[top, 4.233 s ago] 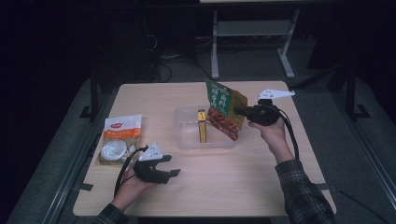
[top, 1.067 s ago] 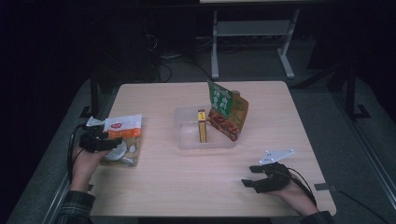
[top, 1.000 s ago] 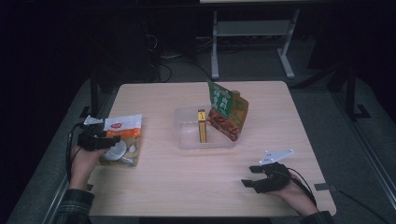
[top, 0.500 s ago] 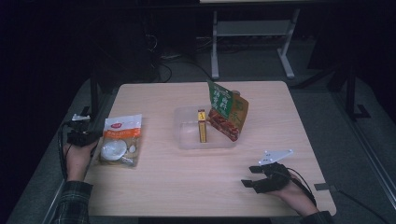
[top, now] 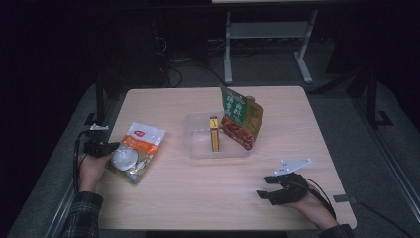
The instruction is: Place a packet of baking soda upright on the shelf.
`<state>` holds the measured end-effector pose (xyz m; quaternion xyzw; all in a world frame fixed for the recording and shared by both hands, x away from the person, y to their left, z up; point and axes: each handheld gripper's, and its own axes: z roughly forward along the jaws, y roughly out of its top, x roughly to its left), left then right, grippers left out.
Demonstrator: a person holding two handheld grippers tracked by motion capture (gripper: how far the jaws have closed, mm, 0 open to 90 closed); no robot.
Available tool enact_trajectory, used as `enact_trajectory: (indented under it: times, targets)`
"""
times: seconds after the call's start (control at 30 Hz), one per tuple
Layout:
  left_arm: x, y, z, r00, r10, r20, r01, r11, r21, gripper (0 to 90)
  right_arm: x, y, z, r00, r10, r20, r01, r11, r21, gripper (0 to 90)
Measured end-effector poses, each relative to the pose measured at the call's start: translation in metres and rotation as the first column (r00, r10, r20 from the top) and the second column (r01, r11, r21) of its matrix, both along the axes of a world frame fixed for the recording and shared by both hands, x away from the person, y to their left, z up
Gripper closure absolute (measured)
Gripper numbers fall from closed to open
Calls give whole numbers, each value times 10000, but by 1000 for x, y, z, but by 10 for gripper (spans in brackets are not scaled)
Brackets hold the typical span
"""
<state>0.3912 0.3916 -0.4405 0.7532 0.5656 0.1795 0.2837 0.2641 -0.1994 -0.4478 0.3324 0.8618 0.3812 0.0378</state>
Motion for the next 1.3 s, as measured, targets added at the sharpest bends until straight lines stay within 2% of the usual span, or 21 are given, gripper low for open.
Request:
enact_trajectory:
  times: [0.23, 0.3, 0.4, 0.53, 0.63, 0.7, 0.77, 0.83, 0.9, 0.93, 1.03, 1.1, 1.27, 1.3]
  targets:
    - [-5, -17, 0, 9958, -872, -272, 855, 9947, -575, 898, 0, 0, 1, 9999, 72, 156, -71, 9999, -110, 366]
    - [-7, -22, 0, 9928, -1127, -397, 1099, 9917, -666, 898, 0, 0, 1, 9999, 62, 148, -60, 9999, -96, 366]
    - [-11, -30, 2, 9861, -1572, -537, 1542, 9865, -558, 898, 0, 0, 1, 9999, 57, 159, -56, 9999, -96, 366]
    - [-14, -33, 7, 9833, -1800, -256, 1790, 9831, -395, 893, 0, 0, 1, 9998, 75, 177, -73, 9999, -82, 366]
    - [-16, -28, 14, 9793, -2023, 51, 2023, 9785, -408, 774, 0, 0, 1, 9997, 95, 207, -94, 9999, -85, 366]
    - [-17, -25, 18, 9761, -2163, 196, 2171, 9738, -672, 705, 0, 0, 1, 9998, 89, 190, -88, 9999, -89, 366]
    - [-19, -23, 22, 9707, -2379, 338, 2399, 9672, -839, 644, 0, 0, 1, 9998, 110, 180, -108, 9999, -91, 366]
    - [-20, -24, 24, 9582, -2838, 360, 2859, 9538, -925, 583, 0, 1, 1, 9998, 100, 161, -98, 9999, -97, 366]
    - [-21, -28, 23, 9486, -3139, 401, 3162, 9454, -792, 510, 0, 1, 1, 9998, 116, 138, -114, 9999, -106, 366]
    - [-21, -30, 21, 9398, -3405, 281, 3416, 9369, -738, 481, 0, 1, 1, 9999, 115, 123, -114, 9999, -115, 366]
    - [-18, -37, 14, 9240, -3824, -32, 3813, 9219, -682, 398, 0, 1, 1, 9998, 148, 130, -146, 9997, -172, 366]
    - [-17, -42, 10, 9187, -3944, -177, 3928, 9176, -608, 358, 0, 1, 1, 9999, 135, 94, -133, 9998, -175, 366]
    - [-13, -49, -3, 8959, -4386, -708, 4354, 8985, -561, 343, 0, 2, 0, 9999, 131, 57, -130, 9997, -199, 369]
    - [-13, -50, -4, 8961, -4385, -693, 4342, 8982, -687, 344, 0, 2, 0, 9999, 136, 64, -135, 9997, -195, 369]
